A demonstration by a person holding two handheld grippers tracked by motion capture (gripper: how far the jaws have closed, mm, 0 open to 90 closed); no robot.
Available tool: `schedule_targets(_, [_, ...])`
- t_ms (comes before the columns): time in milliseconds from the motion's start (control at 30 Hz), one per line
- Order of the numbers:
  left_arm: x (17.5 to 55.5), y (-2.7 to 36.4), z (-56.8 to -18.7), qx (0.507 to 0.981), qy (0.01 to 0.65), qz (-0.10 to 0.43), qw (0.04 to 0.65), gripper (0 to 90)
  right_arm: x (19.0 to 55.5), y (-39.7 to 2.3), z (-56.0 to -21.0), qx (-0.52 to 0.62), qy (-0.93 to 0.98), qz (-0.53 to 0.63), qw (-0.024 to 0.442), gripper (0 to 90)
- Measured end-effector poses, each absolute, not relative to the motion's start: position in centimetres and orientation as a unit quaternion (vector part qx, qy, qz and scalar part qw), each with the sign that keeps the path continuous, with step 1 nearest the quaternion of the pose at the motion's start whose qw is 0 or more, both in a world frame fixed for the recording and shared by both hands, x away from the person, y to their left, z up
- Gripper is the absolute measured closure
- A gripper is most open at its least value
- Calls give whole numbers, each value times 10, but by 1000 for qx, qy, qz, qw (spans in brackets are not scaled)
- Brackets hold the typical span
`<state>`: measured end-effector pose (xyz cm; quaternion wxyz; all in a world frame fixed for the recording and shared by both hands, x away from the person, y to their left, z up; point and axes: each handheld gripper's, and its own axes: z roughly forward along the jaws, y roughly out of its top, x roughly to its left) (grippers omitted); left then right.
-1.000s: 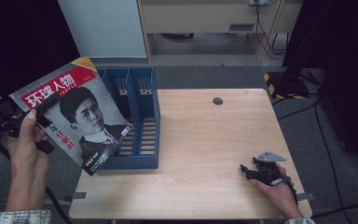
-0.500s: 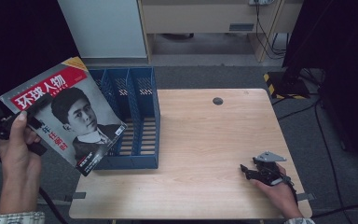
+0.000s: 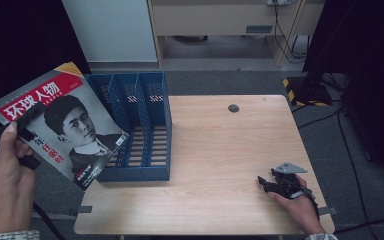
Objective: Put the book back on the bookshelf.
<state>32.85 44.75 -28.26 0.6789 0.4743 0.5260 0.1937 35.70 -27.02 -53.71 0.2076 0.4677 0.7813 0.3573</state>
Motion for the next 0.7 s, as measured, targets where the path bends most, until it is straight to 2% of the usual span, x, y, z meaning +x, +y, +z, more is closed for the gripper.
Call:
schedule_targets(333, [330,457,-283,479,528,205,671,866,357,-270,-537,468,781,357,208,351])
schedule_targets(700, [348,465,-290,495,526,199,662,867,357,-270,-537,467,782,357,208,351])
